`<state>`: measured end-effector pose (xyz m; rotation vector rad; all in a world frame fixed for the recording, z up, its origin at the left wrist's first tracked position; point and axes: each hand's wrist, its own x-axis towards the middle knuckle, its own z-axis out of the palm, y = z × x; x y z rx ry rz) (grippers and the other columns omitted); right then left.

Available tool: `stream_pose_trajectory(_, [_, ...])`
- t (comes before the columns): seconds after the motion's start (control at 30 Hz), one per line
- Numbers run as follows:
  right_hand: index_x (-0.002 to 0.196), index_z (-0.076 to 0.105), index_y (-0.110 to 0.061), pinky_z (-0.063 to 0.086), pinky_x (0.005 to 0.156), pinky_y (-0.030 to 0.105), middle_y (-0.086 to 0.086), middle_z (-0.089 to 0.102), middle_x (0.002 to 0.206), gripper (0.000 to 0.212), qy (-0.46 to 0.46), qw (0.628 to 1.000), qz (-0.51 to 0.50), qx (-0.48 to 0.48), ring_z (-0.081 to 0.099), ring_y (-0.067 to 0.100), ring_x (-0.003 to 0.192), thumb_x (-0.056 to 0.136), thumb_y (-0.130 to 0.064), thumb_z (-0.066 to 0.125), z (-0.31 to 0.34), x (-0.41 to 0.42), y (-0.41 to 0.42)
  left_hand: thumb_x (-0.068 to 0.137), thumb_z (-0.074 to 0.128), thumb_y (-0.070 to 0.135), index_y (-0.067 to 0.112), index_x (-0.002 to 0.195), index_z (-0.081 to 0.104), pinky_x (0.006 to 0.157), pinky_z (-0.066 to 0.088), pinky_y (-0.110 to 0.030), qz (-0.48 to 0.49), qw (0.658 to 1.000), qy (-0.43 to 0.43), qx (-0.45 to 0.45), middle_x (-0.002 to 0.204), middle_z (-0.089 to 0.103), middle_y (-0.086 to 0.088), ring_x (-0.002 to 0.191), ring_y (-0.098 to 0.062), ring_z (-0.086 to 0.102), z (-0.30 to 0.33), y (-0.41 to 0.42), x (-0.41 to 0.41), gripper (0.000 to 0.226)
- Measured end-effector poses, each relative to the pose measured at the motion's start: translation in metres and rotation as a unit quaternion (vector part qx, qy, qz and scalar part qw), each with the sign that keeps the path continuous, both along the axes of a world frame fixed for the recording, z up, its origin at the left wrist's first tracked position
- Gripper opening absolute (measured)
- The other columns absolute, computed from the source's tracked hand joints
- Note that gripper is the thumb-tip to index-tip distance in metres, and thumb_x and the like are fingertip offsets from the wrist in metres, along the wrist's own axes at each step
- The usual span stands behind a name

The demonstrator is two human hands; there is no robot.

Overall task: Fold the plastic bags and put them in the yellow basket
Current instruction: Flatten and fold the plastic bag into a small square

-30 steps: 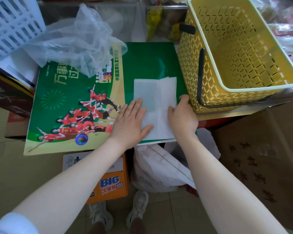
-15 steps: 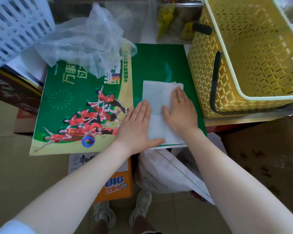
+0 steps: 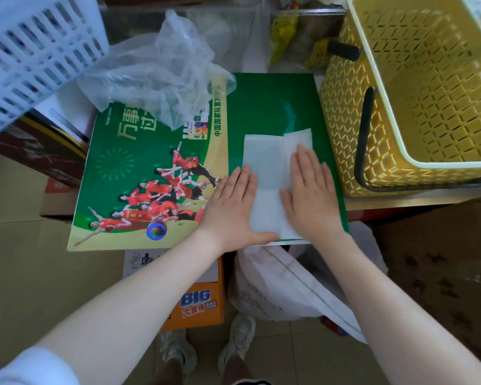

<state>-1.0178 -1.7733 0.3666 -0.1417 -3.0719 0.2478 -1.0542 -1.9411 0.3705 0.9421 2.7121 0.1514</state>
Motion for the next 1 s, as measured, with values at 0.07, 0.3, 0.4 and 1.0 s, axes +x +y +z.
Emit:
stream_pose_trajectory(0.07, [0.139,0.037,0.002,0.026,0.111,0.046,0.017,0.037,0.147,0.061,-0.013,1.000,0.022,-0.007,0.036,0.031,0.136,0.094,-0.037,0.026,-0.006,0.027,-0.001,0.068,0.037,0.084,0.009,0.147,-0.007,0.116,-0.008,-0.037,0.000,1.000,-0.004,-0.003,0.154,-0.017,-0.011,0.142,-0.023,-0.015,0.001,0.000,0.000,0.118])
stream_pose_trajectory(0.3, [0.144,0.027,-0.001,0.013,0.110,0.041,0.016,0.025,0.152,0.085,-0.090,0.996,0.015,-0.006,0.026,0.028,0.140,0.091,-0.062,0.001,-0.003,0.051,0.006,0.063,0.029,0.088,0.009,0.146,-0.011,0.115,-0.008,-0.038,-0.003,1.000,-0.017,-0.019,0.152,-0.023,-0.010,0.141,-0.024,-0.019,0.004,-0.001,-0.002,0.121])
stream_pose_trajectory(0.4, [0.148,0.010,-0.004,-0.001,0.112,0.032,0.013,0.005,0.157,0.091,-0.092,0.995,-0.005,-0.044,0.008,0.027,0.145,0.081,-0.066,0.009,-0.002,0.050,0.005,0.072,0.026,0.079,0.012,0.146,-0.009,0.114,-0.009,-0.038,-0.084,0.995,0.042,0.030,0.152,-0.023,-0.007,0.141,-0.022,-0.017,0.000,-0.012,-0.002,0.106])
stream_pose_trajectory(1.0, [0.125,0.057,-0.004,0.032,0.103,0.046,0.015,0.049,0.137,0.050,-0.057,0.974,0.172,-0.138,0.045,0.032,0.127,0.078,-0.020,0.064,0.008,0.064,0.036,0.076,0.044,0.053,0.006,0.098,0.067,0.073,0.054,-0.039,-0.169,0.976,0.073,0.116,0.112,0.064,-0.014,0.091,-0.030,0.064,0.000,-0.034,0.005,0.056])
